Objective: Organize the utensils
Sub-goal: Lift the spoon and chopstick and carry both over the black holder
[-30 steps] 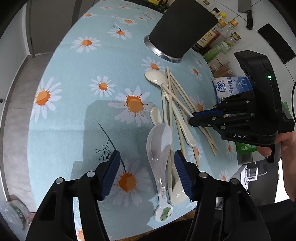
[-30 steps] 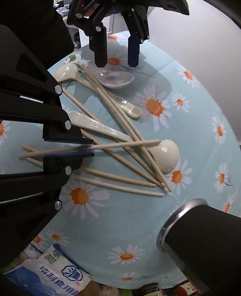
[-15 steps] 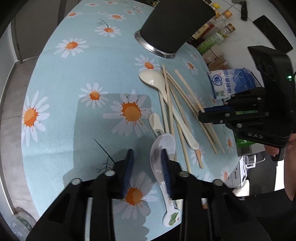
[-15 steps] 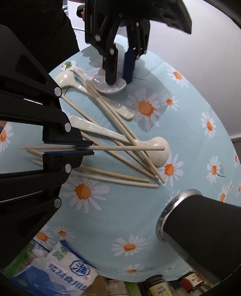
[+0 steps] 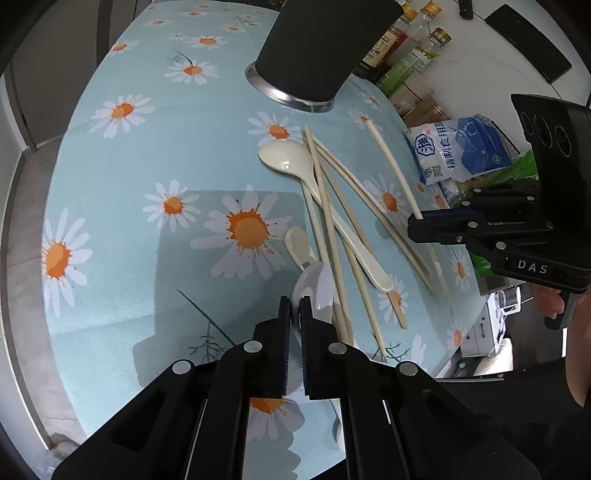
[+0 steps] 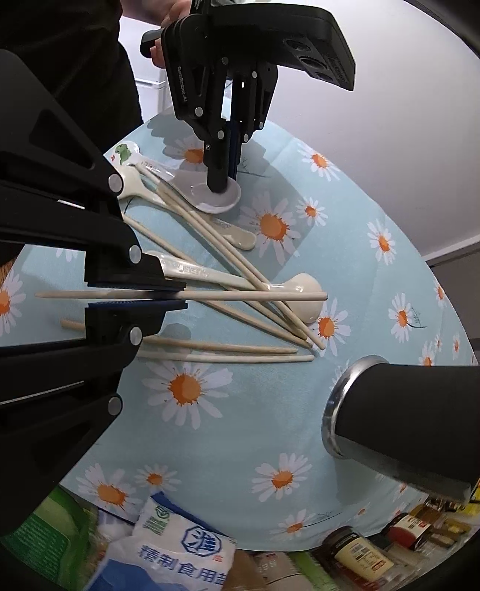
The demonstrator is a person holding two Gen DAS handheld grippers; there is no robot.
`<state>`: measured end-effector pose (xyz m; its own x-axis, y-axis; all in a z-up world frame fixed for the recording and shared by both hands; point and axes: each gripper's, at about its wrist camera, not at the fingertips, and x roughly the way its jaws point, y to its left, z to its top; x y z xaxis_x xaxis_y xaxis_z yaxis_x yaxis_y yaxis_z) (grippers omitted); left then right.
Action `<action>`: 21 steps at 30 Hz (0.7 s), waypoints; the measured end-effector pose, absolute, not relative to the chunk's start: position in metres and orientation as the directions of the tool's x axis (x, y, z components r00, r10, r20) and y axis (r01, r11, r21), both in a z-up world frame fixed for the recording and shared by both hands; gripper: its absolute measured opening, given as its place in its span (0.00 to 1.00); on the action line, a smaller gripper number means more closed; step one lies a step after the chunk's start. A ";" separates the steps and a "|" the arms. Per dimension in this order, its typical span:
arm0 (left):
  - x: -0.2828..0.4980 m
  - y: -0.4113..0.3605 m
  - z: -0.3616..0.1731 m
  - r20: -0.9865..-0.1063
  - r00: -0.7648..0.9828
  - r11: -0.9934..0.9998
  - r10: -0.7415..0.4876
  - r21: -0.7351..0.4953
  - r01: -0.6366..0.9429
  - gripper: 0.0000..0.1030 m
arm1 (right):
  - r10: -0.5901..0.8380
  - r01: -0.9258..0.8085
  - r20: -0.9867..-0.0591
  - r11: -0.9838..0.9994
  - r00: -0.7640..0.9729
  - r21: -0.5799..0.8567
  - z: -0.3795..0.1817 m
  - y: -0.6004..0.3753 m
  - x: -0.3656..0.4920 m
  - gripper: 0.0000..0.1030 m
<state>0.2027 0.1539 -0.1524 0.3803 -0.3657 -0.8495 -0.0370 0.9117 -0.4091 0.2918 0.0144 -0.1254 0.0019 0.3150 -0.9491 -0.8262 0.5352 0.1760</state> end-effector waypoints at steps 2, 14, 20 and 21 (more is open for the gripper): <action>0.203 0.155 -0.150 -0.852 0.384 0.917 -0.356 -0.398 -0.033 0.04 | 0.335 -0.817 -0.942 0.544 0.001 0.192 -0.123 0.008 0.293 0.05; 0.216 0.166 -0.105 -0.819 0.491 0.938 -0.297 -0.347 -0.011 0.04 | 0.497 -0.769 -0.867 0.562 0.020 0.305 -0.098 -0.010 0.300 0.05; 0.234 0.173 -0.078 -0.777 0.566 0.942 -0.275 -0.335 -0.001 0.04 | 0.641 -0.695 -0.766 0.576 0.057 0.430 -0.078 -0.017 0.321 0.05; 0.237 0.173 -0.074 -0.770 0.577 0.943 -0.273 -0.333 0.001 0.04 | 0.660 -0.688 -0.748 0.575 0.070 0.443 -0.074 -0.017 0.325 0.05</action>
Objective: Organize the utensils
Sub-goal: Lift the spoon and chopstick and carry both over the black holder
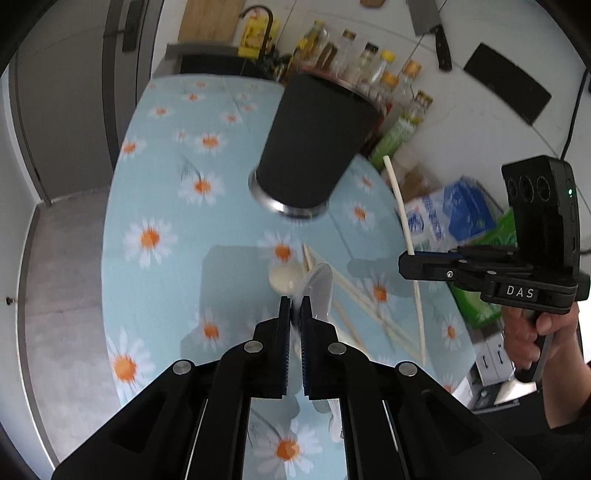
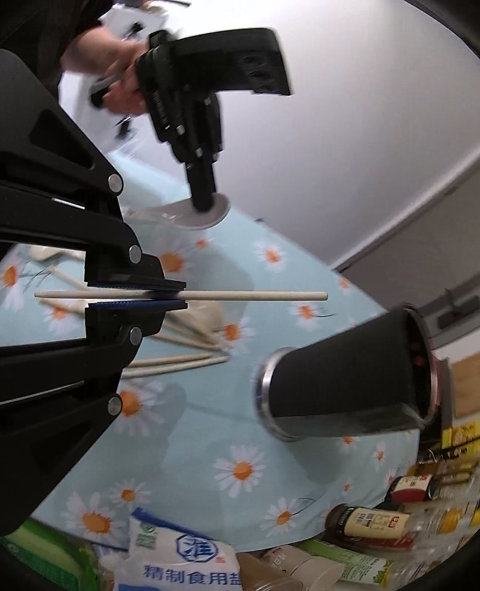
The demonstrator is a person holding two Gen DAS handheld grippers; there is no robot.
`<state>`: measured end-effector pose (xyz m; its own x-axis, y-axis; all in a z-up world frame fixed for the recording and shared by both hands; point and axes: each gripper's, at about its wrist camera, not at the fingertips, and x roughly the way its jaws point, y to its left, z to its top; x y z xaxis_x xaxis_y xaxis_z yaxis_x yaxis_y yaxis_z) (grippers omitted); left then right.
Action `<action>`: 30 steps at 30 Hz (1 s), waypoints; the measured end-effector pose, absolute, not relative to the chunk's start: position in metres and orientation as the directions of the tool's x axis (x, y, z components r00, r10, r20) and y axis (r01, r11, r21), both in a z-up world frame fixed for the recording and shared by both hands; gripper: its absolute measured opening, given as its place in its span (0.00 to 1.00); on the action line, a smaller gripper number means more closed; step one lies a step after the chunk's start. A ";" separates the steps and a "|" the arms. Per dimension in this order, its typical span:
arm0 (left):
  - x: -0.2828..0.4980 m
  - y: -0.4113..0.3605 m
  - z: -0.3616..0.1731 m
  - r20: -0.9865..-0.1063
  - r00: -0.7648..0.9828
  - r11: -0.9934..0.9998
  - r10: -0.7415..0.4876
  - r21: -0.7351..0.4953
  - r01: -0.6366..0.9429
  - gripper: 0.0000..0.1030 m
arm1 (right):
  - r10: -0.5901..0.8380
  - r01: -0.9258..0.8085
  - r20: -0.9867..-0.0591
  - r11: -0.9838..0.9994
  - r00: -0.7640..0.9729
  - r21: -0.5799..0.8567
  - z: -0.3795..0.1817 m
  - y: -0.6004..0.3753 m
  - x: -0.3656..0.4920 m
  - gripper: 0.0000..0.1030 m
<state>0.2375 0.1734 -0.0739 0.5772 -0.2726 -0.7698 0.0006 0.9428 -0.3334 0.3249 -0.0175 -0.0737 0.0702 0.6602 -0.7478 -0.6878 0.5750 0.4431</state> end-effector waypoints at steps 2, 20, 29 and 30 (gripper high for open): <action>0.244 0.175 -0.062 -0.746 0.610 0.944 -0.267 -0.330 0.010 0.04 | 0.692 -0.689 -0.716 0.563 0.090 0.457 -0.065 -0.018 0.330 0.05; 0.311 0.171 0.046 -0.530 0.827 0.976 -0.186 -0.198 0.092 0.04 | 0.801 -0.752 -0.453 0.562 0.391 0.344 0.023 -0.011 0.381 0.05; 0.340 0.177 0.075 -0.442 0.887 0.982 -0.135 -0.177 0.061 0.04 | 0.813 -0.748 -0.322 0.576 0.485 0.328 0.053 -0.013 0.411 0.05; 0.344 0.178 0.077 -0.438 0.888 0.980 -0.142 -0.189 0.064 0.04 | 0.810 -0.746 -0.315 0.582 0.496 0.324 0.056 -0.012 0.414 0.05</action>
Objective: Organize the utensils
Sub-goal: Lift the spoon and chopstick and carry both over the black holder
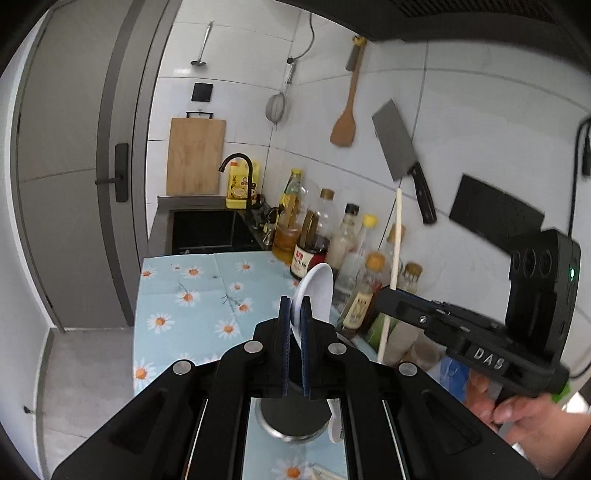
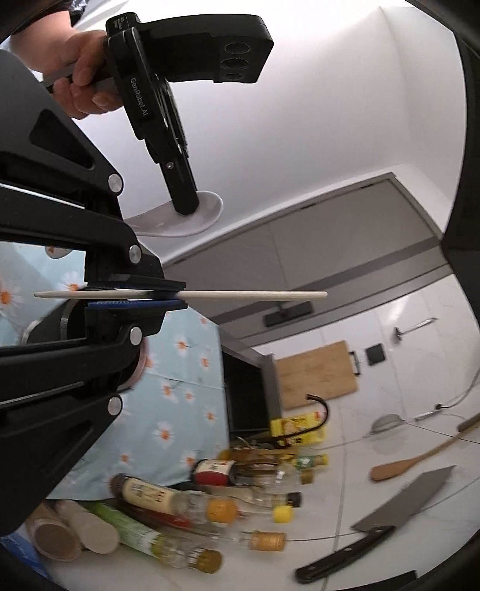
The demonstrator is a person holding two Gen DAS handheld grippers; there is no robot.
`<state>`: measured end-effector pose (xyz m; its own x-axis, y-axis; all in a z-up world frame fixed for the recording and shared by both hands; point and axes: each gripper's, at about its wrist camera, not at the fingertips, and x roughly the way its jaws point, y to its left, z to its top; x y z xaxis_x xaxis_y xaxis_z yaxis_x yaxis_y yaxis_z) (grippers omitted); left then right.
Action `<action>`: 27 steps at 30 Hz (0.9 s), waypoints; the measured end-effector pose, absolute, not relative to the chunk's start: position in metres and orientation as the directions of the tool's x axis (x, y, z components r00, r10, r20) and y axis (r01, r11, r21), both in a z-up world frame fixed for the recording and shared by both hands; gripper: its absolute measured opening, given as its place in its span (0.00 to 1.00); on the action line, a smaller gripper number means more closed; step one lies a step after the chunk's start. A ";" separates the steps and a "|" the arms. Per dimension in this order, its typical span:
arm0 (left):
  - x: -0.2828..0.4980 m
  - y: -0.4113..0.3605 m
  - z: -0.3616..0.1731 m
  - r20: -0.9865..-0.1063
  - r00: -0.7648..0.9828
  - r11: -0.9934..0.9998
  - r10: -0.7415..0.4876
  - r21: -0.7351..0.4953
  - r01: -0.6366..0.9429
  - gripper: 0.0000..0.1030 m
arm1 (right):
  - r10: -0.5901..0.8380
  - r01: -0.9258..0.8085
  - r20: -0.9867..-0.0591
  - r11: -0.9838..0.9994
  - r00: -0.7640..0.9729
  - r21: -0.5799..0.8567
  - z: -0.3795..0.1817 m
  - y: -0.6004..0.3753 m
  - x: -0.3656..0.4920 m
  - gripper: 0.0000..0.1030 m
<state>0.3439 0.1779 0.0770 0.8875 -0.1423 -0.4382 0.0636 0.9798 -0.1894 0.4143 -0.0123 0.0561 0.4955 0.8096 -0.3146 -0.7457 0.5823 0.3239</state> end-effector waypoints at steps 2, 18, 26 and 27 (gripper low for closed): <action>0.351 0.179 0.082 -0.422 0.898 0.980 -0.127 -0.191 0.049 0.04 | 0.800 -0.736 -0.298 0.598 0.521 0.317 0.059 -0.011 0.421 0.05; 0.388 0.184 0.070 -0.377 0.921 0.982 -0.095 -0.189 0.024 0.04 | 0.751 -0.682 -0.291 0.661 0.593 0.315 0.048 -0.001 0.449 0.05; 0.406 0.176 0.038 -0.449 0.885 0.981 -0.118 -0.188 0.036 0.04 | 0.725 -0.657 -0.375 0.686 0.578 0.314 0.018 0.008 0.455 0.06; 0.406 0.175 0.035 -0.455 0.883 0.982 -0.118 -0.184 0.036 0.05 | 0.716 -0.651 -0.389 0.694 0.580 0.308 0.015 0.009 0.455 0.06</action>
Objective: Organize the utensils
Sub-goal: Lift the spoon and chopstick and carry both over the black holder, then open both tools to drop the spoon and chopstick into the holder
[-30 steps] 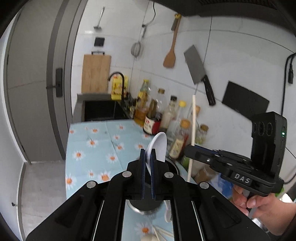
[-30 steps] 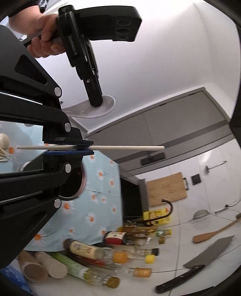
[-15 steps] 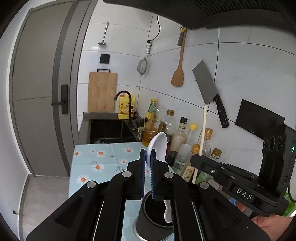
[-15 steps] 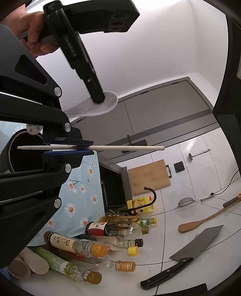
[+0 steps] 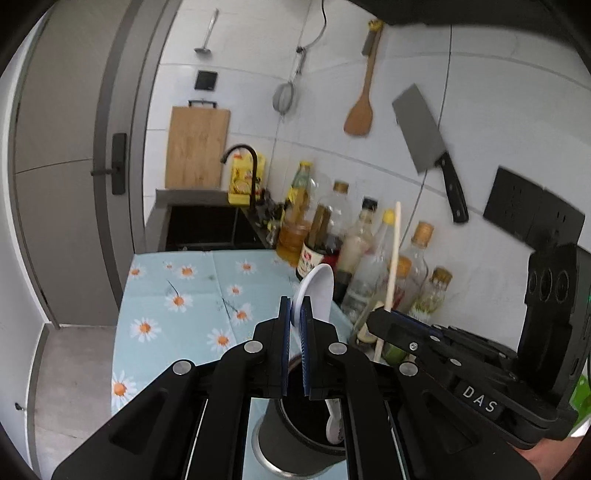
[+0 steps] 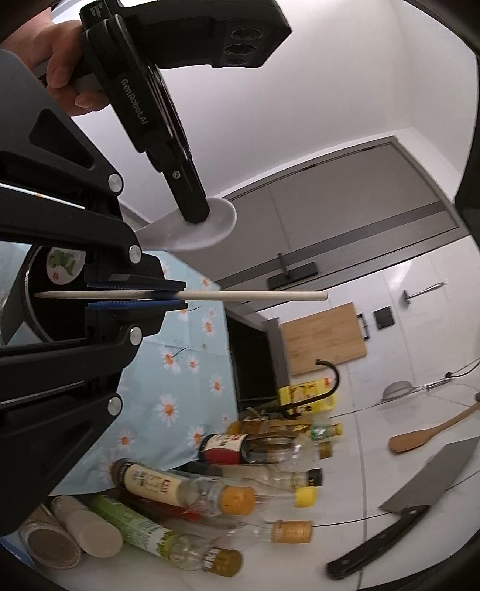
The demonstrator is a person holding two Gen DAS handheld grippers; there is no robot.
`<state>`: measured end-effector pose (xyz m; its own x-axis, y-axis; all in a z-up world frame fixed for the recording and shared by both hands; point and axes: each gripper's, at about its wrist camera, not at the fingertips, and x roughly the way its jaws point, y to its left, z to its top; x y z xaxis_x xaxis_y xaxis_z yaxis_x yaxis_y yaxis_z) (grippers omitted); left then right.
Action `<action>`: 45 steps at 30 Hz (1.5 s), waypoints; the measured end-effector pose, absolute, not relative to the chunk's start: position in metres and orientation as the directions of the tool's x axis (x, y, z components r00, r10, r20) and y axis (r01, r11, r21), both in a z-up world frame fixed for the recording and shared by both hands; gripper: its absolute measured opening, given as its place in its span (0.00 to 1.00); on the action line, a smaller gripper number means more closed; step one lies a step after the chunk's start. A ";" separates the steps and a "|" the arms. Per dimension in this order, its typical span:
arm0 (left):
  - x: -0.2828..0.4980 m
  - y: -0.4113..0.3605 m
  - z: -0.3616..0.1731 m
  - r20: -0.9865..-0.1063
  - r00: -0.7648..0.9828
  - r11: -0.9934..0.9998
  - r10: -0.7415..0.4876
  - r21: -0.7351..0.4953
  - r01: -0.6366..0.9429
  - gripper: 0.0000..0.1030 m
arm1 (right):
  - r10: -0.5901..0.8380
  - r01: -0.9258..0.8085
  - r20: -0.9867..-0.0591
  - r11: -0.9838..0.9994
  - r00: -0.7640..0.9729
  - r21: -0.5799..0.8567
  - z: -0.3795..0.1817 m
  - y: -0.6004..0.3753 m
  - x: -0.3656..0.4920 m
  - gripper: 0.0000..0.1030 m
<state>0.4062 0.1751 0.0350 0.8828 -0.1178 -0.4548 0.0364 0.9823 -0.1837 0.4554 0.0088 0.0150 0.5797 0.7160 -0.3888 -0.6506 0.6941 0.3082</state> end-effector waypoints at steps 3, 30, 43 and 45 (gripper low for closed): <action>0.406 0.175 0.027 -0.471 0.873 0.981 -0.127 -0.191 0.039 0.07 | 0.714 -0.642 -0.400 0.696 0.575 0.320 0.009 0.007 0.457 0.07; 0.327 0.193 0.040 -0.482 0.864 0.970 -0.147 -0.242 0.030 0.34 | 0.705 -0.642 -0.437 0.701 0.558 0.311 0.029 -0.022 0.407 0.32; 0.276 0.193 0.008 -0.576 0.794 0.951 -0.192 -0.308 0.007 0.34 | 0.722 -0.660 -0.547 0.659 0.422 0.361 -0.001 -0.040 0.365 0.39; 0.269 0.194 0.000 -0.593 0.782 0.950 -0.192 -0.312 -0.004 0.34 | 0.722 -0.657 -0.566 0.654 0.397 0.374 -0.011 -0.041 0.360 0.39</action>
